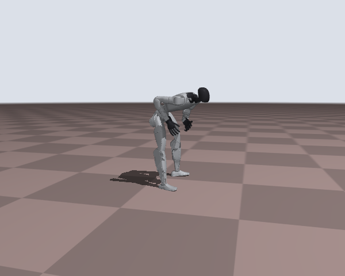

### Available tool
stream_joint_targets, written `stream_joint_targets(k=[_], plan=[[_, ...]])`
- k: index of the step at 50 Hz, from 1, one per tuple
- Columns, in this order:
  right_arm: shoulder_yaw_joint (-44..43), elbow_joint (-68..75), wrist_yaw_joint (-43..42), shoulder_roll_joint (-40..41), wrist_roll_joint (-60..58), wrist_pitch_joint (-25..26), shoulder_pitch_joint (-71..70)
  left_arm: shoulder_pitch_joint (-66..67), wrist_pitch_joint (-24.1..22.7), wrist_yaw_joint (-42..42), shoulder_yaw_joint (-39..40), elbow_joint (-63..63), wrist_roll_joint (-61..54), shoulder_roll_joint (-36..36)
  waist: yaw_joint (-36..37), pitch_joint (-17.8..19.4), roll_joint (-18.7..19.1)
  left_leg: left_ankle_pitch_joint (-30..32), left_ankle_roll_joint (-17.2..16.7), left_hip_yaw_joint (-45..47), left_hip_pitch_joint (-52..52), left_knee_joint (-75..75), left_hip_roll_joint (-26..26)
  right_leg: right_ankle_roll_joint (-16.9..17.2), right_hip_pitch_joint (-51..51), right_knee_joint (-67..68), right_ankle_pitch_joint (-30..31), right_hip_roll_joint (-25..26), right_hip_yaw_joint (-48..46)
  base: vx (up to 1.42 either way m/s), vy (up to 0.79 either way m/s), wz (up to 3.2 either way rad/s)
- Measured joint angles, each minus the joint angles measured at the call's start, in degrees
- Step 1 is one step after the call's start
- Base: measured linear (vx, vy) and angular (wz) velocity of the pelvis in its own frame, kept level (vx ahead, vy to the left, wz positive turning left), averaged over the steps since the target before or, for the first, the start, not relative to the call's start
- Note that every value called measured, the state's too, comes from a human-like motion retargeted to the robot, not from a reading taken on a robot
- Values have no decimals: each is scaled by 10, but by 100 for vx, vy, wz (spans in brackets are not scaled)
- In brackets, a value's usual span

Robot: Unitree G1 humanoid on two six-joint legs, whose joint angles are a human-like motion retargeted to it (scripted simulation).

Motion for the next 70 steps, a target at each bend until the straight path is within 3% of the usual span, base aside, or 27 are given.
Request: stream_joint_targets(k=[6, 10, 15, 18, 23, 25, 28, 30, 32, 35, 36, 37, 38, 40, 41, 43, 45, 47, 49, 52, 55, 58, 60, 62, 65, 68, 70], plan=[[-12, 6, -22, 1, -30, 5, -15, 34, -21, 6, 45, -5, -41, 17, 81, 0, 1, 4, -23, -89, -21, -16, -9, 0, 41, 36, -15, -2, -90, -5, 17, 74], [-30, -20, 2, 11, -93, 2, -16, 49, -29, 2, 99, -38, -53, 40, 109, 0, -6, 3, -8, -144, 29, -48, -40, 0, 116, 72, -33, -27, -143, 13, 25, 107], [-28, -108, 73, 39, -122, -4, -41, 92, -34, 10, 172, -95, -94, 102, 132, 0, -72, -1, 12, -186, 155, -88, -95, 0, 246, 134, -45, -85, -179, 31, 20, 118], [-38, -150, 76, 22, -149, -14, -118, 131, -44, 7, 227, -123, -98, 143, 167, 0, -102, -16, 11, -212, 208, -77, -82, -23, 297, 185, -46, -77, -172, 27, 0, 57], [-81, -91, 62, -78, -225, 19, -312, 184, -58, -9, 277, -102, -95, 192, 235, 0, -135, -54, 15, -255, 300, -56, -62, -41, 375, 259, -33, -50, -89, 27, 0, 59], [-114, -51, 67, -156, -237, 36, -389, 193, -57, -14, 285, -79, -64, 207, 260, 0, -141, -67, 24, -273, 335, -46, -67, -30, 410, 275, -18, -44, -44, 24, 5, 92], [-133, 47, 49, -335, -255, 74, -546, 194, -54, -30, 284, -54, -48, 221, 294, -9, -141, -79, 36, -303, 372, -38, -77, -16, 448, 298, 7, -33, 20, 19, 5, 101], [-39, 205, 32, -477, -240, 110, -744, 185, -59, -45, 267, -37, -85, 226, 315, -21, -138, -85, 35, -325, 378, -27, -80, -11, 459, 314, 21, -18, 61, 12, 3, 95], [261, 508, 18, -503, -144, 136, -1094, 173, -75, -35, 244, -11, -121, 228, 330, -35, -125, -90, 36, -347, 386, -22, -68, 0, 479, 306, 52, 13, 93, 9, 0, 70], [564, 1027, 228, -422, 32, 145, -1438, 128, -76, -36, 197, 28, -130, 240, 382, -68, -108, -107, 28, -371, 389, -8, -41, 0, 489, 312, 78, 65, 148, 14, -9, 44], [633, 1056, 281, -441, 89, 162, -1459, 113, -64, -47, 196, 34, -129, 249, 397, -70, -118, -112, 33, -377, 393, -5, -46, 0, 495, 317, 78, 68, 166, 19, -8, 63], [678, 1060, 307, -463, 129, 170, -1467, 107, -56, -55, 201, 35, -129, 254, 406, -73, -127, -115, 37, -385, 396, -4, -51, 0, 502, 319, 79, 71, 181, 21, -4, 92], [678, 1012, 278, -492, 136, 157, -1450, 119, -54, -58, 220, 27, -131, 252, 404, -77, -135, -115, 38, -396, 400, -5, -58, 0, 514, 315, 81, 73, 193, 22, 0, 117], [586, 854, 182, -543, 165, 117, -1379, 171, -48, -69, 271, 1, -141, 217, 377, -86, -135, -108, 28, -425, 414, -16, -73, 0, 548, 305, 87, 77, 206, 22, 4, 145], [525, 756, 139, -565, 101, 126, -1300, 203, -49, -62, 293, -4, -146, 202, 358, -91, -138, -103, 24, -438, 424, -26, -78, 0, 562, 301, 94, 81, 211, 19, 5, 141], [330, 541, 101, -601, -7, 140, -1069, 259, -40, -53, 331, -7, -134, 174, 325, -103, -141, -94, 11, -466, 441, -43, -79, 0, 583, 297, 112, 96, 216, 17, -1, 119], [67, 331, 98, -569, -92, 129, -762, 300, -22, -47, 387, -8, -101, 171, 285, -108, -153, -91, -4, -493, 457, -59, -70, 0, 600, 298, 131, 118, 217, 16, -13, 101], [-178, 169, 138, -537, -177, 109, -446, 292, -11, -59, 391, -2, -82, 174, 300, -112, -159, -94, -17, -513, 469, -78, -46, 0, 607, 300, 147, 151, 216, 17, -27, 75], [-306, 91, 173, -499, -207, 95, -288, 274, -13, -73, 389, -2, -85, 180, 314, -98, -160, -101, -33, -526, 487, -95, -27, 0, 621, 303, 152, 179, 224, 18, -25, 59], [-342, 187, 138, -536, -171, 110, -279, 253, -26, -66, 371, 8, -71, 188, 322, -92, -149, -116, -50, -532, 510, -108, -14, 0, 646, 293, 155, 208, 249, 14, -14, 36], [-268, 519, 71, -666, -143, 155, -407, 159, -35, -42, 284, 39, -69, 218, 371, -77, -153, -109, -37, -517, 508, -131, 8, 0, 638, 294, 154, 228, 285, -10, -28, -15], [-47, 891, 174, -689, 51, 150, -690, 52, -47, -40, 178, 62, -98, 272, 437, -61, -189, -121, -22, -481, 504, -134, 14, 0, 629, 292, 133, 221, 304, -16, -10, -54], [157, 1056, 206, -653, 201, 150, -931, 36, -58, -46, 175, 70, -129, 306, 436, -64, -219, -127, -8, -463, 493, -131, 8, 0, 619, 292, 104, 204, 304, -26, 9, -46], [336, 1031, 121, -597, 231, 144, -1157, 86, -59, -38, 244, 55, -140, 278, 387, -80, -201, -120, -1, -451, 476, -133, 0, 0, 607, 285, 71, 178, 285, -36, 23, -31], [366, 816, 57, -566, 274, 57, -1217, 156, -66, -24, 301, 31, -170, 185, 347, -91, -154, -103, 3, -428, 458, -144, -16, 0, 597, 251, 34, 125, 232, -36, 34, -56], [317, 504, -18, -568, 139, 59, -1097, 222, -62, -20, 337, 6, -204, 125, 335, -82, -154, -94, 18, -381, 454, -149, -66, 0, 583, 238, -12, 34, 157, -22, 25, -94], [167, 303, -4, -577, 25, 71, -900, 249, -62, -33, 343, -9, -245, 100, 354, -76, -159, -89, 20, -354, 448, -148, -78, -4, 570, 240, -38, -4, 81, -16, 1, -110]])
